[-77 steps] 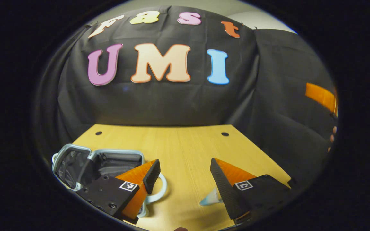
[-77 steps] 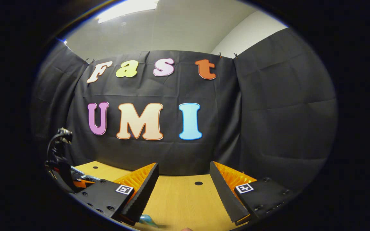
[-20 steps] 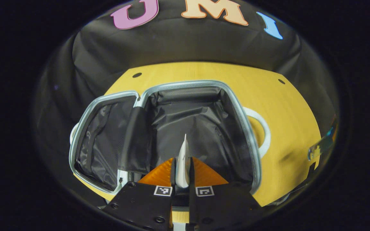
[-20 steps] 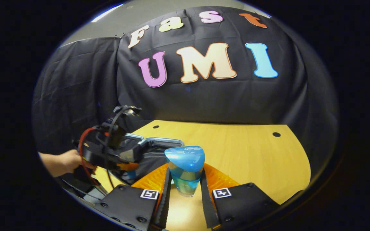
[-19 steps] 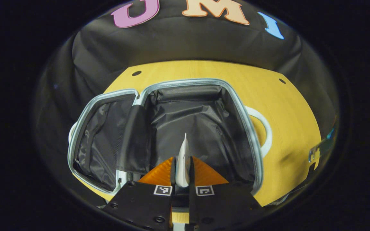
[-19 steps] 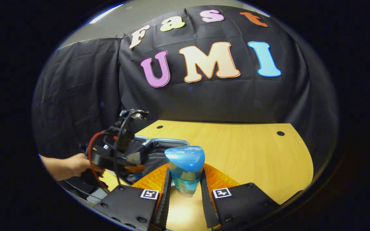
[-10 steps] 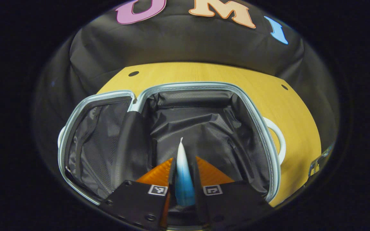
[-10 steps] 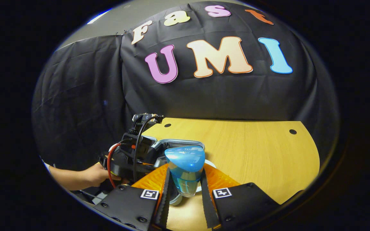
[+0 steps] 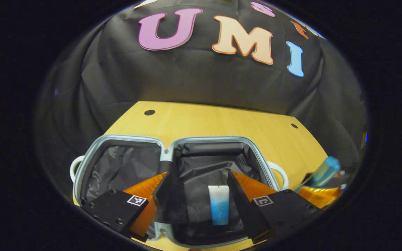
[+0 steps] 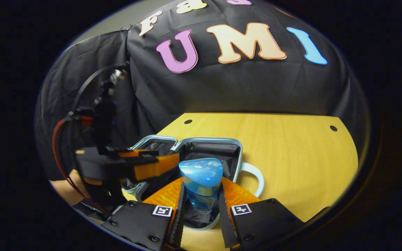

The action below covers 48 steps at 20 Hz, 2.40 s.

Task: First open the suitcase, pack the skin care products into it, and then close the suitcase.

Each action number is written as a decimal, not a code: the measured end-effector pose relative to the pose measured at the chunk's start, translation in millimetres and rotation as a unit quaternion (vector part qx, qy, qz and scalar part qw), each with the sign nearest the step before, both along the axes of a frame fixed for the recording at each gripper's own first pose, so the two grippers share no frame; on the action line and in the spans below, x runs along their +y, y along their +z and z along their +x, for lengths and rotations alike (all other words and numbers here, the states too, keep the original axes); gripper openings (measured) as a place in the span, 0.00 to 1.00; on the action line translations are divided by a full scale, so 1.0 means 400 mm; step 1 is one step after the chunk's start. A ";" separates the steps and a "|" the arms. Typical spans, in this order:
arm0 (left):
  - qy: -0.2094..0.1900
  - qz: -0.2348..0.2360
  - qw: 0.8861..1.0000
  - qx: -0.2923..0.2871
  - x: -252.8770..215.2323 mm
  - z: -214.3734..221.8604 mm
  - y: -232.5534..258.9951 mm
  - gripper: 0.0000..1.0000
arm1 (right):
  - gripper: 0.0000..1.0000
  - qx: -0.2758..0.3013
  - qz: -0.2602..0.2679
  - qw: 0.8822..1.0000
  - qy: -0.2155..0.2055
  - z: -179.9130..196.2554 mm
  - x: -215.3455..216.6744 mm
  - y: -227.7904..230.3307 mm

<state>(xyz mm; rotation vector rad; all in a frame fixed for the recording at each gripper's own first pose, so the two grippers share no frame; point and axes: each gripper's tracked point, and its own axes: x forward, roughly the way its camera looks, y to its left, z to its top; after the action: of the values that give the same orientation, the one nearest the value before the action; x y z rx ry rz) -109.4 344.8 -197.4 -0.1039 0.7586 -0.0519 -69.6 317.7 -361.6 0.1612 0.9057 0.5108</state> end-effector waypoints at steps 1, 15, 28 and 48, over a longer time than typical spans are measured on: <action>0.010 0.000 1.000 -0.002 0.031 -0.006 0.016 0.95 | 0.46 0.010 -0.007 1.000 -0.002 -0.008 0.011 -0.035; 0.152 0.041 0.987 0.000 0.555 -0.087 0.046 0.97 | 0.44 0.048 -0.064 0.993 -0.083 0.042 0.054 -0.155; 0.220 0.036 0.971 0.087 0.864 -0.093 -0.167 0.97 | 0.98 -0.079 -0.056 0.990 -0.105 0.219 0.096 0.058; 0.162 0.015 0.982 0.091 0.818 -0.068 -0.065 0.01 | 0.98 -0.149 -0.051 0.985 -0.069 0.248 0.076 0.168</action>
<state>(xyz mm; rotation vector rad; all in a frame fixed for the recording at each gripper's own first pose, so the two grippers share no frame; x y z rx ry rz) -136.6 672.2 -223.4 -0.2046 0.9173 0.2818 29.8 347.9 -294.4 0.0519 0.6212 0.3477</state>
